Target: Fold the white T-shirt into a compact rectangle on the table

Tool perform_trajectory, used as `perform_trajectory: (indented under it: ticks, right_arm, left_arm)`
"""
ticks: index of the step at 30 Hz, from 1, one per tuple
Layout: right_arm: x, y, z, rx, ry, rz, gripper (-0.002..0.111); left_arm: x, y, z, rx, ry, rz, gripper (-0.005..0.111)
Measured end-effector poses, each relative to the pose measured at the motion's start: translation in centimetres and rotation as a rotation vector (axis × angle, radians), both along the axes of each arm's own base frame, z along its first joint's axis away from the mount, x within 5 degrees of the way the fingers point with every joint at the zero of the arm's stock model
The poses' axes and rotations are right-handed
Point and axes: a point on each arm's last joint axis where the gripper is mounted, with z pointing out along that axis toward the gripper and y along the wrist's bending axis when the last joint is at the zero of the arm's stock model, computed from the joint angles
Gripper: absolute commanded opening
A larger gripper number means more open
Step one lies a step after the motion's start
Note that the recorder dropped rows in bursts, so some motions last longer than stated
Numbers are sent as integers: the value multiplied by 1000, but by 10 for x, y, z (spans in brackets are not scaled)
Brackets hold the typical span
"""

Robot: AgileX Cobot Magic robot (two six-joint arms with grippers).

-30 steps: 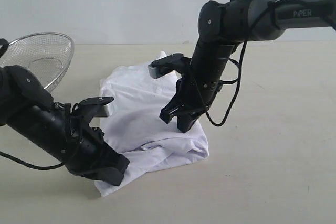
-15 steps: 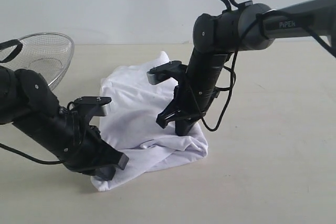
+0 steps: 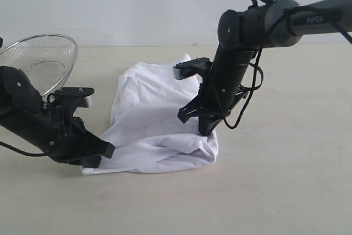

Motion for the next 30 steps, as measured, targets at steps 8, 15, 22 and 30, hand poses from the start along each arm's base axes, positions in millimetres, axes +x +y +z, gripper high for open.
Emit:
perform_trajectory:
  ticks: [8, 15, 22, 30]
  right_arm:
    - [1, -4, 3, -3, -6, 14, 0]
    - [12, -25, 57, -41, -272, 52, 0]
    - [34, -10, 44, 86, -298, 43, 0]
    - [75, 6, 47, 161, -369, 48, 0]
  left_arm:
    - [7, 9, 7, -3, 3, -18, 4]
    - [19, 3, 93, -68, -349, -60, 4]
    - [90, -23, 89, -137, -383, -111, 4]
    - [138, -62, 45, -192, -288, -207, 4]
